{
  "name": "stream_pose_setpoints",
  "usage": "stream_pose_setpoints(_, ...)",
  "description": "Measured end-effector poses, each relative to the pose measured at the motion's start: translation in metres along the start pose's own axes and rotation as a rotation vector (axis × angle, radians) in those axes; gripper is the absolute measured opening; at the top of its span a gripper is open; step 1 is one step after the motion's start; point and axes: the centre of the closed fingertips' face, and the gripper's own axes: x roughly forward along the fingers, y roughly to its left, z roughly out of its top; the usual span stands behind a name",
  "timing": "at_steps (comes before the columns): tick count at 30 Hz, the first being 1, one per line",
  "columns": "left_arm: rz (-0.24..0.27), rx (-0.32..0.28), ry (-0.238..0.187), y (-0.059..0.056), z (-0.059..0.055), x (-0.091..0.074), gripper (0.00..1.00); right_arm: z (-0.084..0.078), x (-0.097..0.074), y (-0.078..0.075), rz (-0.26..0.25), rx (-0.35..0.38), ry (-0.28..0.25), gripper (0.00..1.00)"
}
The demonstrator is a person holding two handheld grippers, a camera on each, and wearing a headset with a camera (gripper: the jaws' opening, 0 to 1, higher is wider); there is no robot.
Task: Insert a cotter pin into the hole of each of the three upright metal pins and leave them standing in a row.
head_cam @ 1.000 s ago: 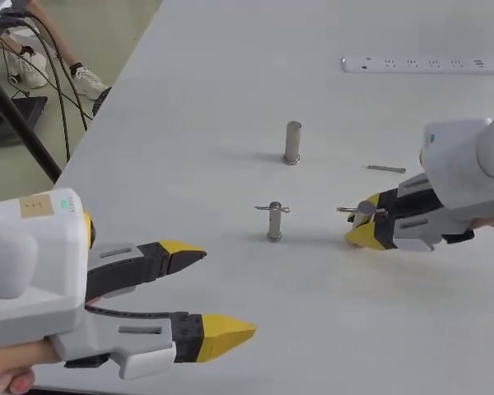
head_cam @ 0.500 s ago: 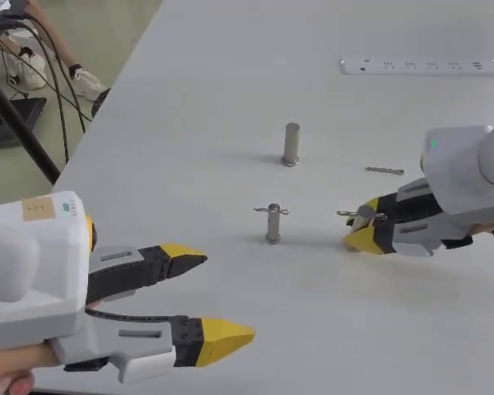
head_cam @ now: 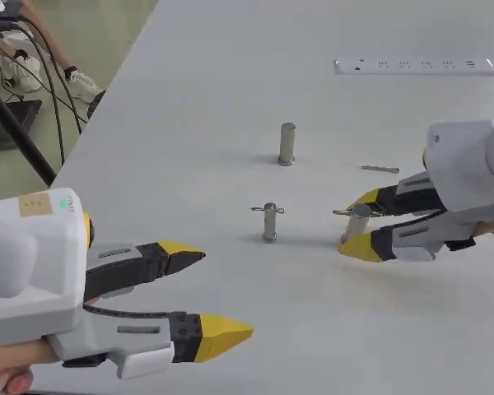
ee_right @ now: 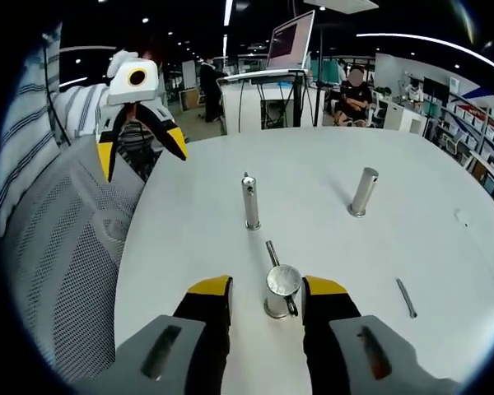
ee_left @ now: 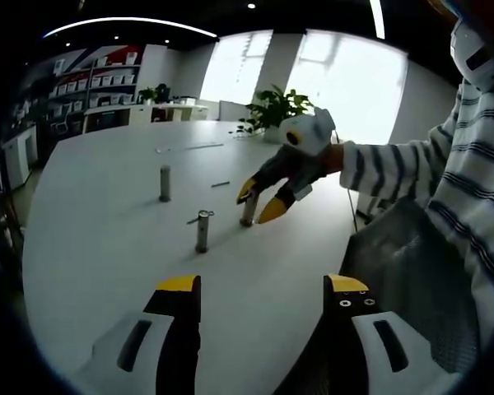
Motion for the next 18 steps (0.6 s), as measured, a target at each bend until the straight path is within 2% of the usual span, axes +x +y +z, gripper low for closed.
stream_pose_setpoints(1, 0.000, 0.002, 0.000, 0.000, 0.001, 0.000, 0.58, 0.001, -0.002, 0.000, -0.007, 0.003, -0.004, 0.34)
stream_pose_setpoints(2, 0.000, 0.004, 0.001, 0.000, 0.001, 0.001, 0.58, 0.003, -0.005, -0.003, -0.038, 0.016, -0.008, 0.39)
stream_pose_setpoints(4, -0.002, 0.007, 0.002, 0.000, 0.002, 0.001, 0.58, 0.006, -0.010, -0.003, -0.054, 0.039, -0.015, 0.51)
stream_pose_setpoints(6, -0.004, 0.008, 0.003, 0.000, 0.002, 0.003, 0.58, 0.008, -0.015, -0.002, -0.068, 0.052, -0.029, 0.57)
stream_pose_setpoints(9, 0.000, 0.008, 0.001, 0.002, 0.004, 0.004, 0.58, 0.008, -0.020, -0.001, -0.081, 0.057, -0.031, 0.61)
stream_pose_setpoints(12, 0.017, 0.010, -0.008, 0.006, 0.006, 0.006, 0.58, 0.005, -0.028, 0.000, -0.116, 0.047, -0.022, 0.63)
stream_pose_setpoints(18, 0.022, 0.002, -0.015, 0.009, 0.008, 0.006, 0.59, 0.004, -0.041, 0.013, -0.121, 0.075, -0.032, 0.70)
